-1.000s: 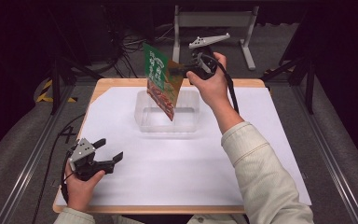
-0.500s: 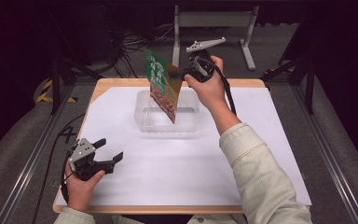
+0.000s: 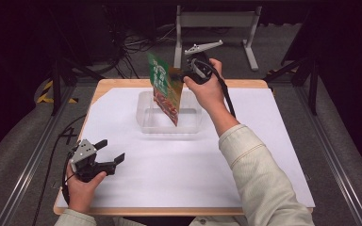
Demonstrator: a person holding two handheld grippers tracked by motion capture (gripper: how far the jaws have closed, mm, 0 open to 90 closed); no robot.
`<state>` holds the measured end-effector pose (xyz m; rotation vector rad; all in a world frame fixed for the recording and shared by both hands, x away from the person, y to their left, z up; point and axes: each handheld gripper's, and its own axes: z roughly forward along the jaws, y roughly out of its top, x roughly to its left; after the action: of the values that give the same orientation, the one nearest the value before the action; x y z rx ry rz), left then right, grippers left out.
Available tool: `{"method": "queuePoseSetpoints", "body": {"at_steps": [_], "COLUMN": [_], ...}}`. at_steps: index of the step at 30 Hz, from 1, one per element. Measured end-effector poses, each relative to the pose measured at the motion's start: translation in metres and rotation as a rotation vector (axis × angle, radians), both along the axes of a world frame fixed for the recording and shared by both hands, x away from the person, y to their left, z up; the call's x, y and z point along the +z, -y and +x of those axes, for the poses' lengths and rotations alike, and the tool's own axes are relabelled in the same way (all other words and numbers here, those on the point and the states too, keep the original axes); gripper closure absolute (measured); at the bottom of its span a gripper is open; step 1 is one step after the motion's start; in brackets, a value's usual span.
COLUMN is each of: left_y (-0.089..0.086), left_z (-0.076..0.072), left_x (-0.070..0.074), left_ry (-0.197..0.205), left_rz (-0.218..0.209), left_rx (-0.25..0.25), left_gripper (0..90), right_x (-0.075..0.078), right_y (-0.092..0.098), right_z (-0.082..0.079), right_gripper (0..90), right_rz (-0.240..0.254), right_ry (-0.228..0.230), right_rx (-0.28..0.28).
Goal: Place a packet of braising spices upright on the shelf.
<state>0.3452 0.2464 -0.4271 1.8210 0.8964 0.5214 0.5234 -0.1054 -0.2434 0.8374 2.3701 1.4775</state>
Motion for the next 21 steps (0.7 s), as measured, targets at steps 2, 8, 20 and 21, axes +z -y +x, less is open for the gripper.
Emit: {"method": "queuePoseSetpoints", "body": {"at_steps": [2, 8, 20, 21], "left_y": [0.000, 0.000, 0.000, 0.000], "left_z": [0.000, 0.000, 0.000, 0.000], "left_x": [0.000, 0.000, 0.000, 0.000], "left_ry": [-0.002, -0.002, -0.001, -0.002], "left_rz": [-0.002, -0.002, -0.004, -0.004], "left_rx": [0.000, -0.001, -0.005, -0.004], "left_gripper": [14.3, 14.3, 14.3, 14.3], "right_x": [-0.001, -0.007, -0.017, -0.018], "right_y": [-0.001, -0.008, -0.016, -0.016], "right_z": [0.001, 0.005, 0.008, 0.008], "right_gripper": [90.0, 90.0, 90.0, 90.0], "right_rz": [-0.004, -0.033, -0.043, -0.043], "right_ry": [-0.003, -0.021, -0.062, -0.064], "right_rx": [-0.002, -0.033, -0.062, -0.060]}}
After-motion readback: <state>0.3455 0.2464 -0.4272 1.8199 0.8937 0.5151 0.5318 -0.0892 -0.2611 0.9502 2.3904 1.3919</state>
